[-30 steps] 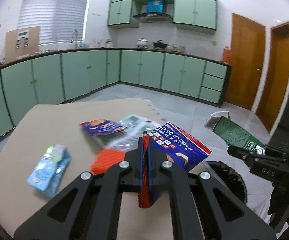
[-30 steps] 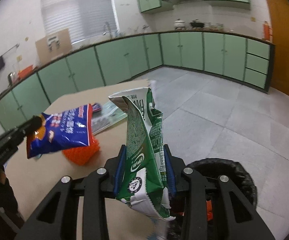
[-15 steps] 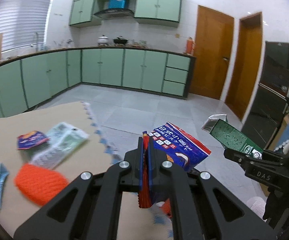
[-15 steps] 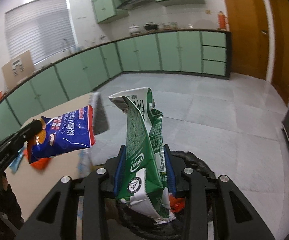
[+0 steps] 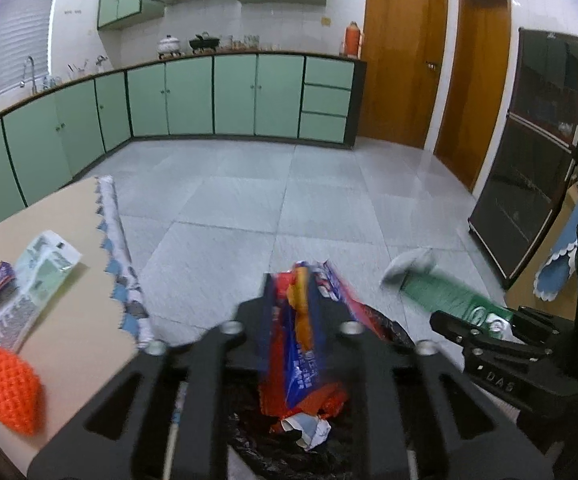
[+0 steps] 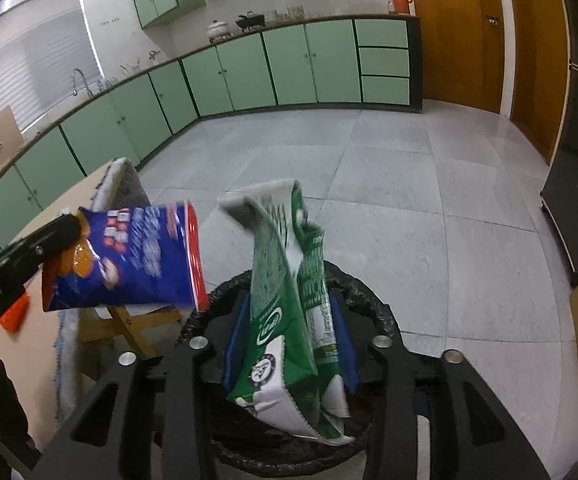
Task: Collect trash
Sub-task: 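Open both grippers over the black bin to drop both packets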
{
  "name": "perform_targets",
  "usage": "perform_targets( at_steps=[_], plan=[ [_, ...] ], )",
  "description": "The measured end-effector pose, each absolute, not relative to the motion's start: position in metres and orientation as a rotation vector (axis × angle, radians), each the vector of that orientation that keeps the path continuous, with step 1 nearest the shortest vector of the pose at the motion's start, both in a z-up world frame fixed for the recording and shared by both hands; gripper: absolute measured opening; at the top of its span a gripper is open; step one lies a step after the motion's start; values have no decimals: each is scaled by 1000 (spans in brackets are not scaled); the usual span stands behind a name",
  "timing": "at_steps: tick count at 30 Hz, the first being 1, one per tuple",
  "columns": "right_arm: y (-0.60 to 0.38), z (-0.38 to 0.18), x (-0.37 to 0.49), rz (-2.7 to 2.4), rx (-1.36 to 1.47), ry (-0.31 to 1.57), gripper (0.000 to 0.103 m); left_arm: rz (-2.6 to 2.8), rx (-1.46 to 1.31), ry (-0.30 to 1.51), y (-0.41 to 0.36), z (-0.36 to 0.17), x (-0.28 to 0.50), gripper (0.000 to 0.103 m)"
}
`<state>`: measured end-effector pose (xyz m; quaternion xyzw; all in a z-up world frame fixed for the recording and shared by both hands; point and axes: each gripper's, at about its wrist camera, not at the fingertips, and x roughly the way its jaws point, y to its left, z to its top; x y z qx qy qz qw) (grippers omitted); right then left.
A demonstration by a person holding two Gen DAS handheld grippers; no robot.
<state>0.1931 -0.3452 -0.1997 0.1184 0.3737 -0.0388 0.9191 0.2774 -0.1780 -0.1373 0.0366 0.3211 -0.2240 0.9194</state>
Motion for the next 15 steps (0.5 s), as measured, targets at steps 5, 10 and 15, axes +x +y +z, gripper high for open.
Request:
perform_targets(
  at_steps=[5,10,15],
  plan=[
    [-354,-211,192,-89,260,781,51,-456,66,678,-178,-141,282,30],
    [-353,-206,189,-101,271,759,64,-452,20,685,-168,-137,283,48],
    [-347,-193,182,-97,264,728,68,-437,-17,655,-152,-124,276,48]
  ],
)
